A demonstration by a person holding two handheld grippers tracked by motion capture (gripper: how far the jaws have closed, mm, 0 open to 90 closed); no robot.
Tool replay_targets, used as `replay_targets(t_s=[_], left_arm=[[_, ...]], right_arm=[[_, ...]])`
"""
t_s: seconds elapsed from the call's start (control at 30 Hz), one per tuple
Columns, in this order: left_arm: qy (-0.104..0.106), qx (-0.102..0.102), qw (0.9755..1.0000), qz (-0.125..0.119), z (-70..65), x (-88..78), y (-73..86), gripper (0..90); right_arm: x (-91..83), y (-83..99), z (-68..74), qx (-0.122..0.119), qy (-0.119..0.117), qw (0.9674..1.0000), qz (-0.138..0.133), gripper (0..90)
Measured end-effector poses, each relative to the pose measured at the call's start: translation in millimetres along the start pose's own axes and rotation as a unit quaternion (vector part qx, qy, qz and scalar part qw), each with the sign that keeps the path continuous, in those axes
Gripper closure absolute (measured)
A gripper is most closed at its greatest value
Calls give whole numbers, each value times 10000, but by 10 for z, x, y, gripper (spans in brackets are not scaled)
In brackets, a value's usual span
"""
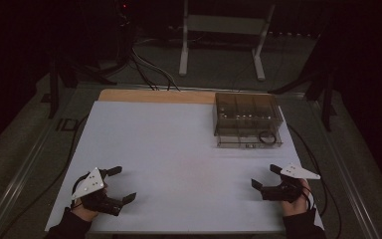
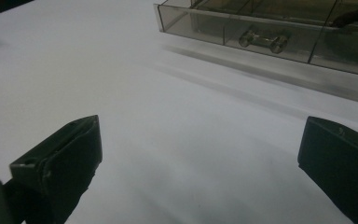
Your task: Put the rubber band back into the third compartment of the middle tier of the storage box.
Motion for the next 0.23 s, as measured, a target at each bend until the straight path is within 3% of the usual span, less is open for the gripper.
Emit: replay_targets(t_s=[0.23], left_arm=[[6,21,10000,8,-5,-1,0,3]], right_arm=[[9,5,3,-24,2,10000,29,0]])
Point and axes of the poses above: each handheld gripper's, and its own axes: x roughly forward along the jaws, y roughly out of its underside, z roughly to its left, the point moved 5 cm from there along x, roughly forward along the jaws, and after that the axes turned 12 degrees about -z, right-handed, at the moved point
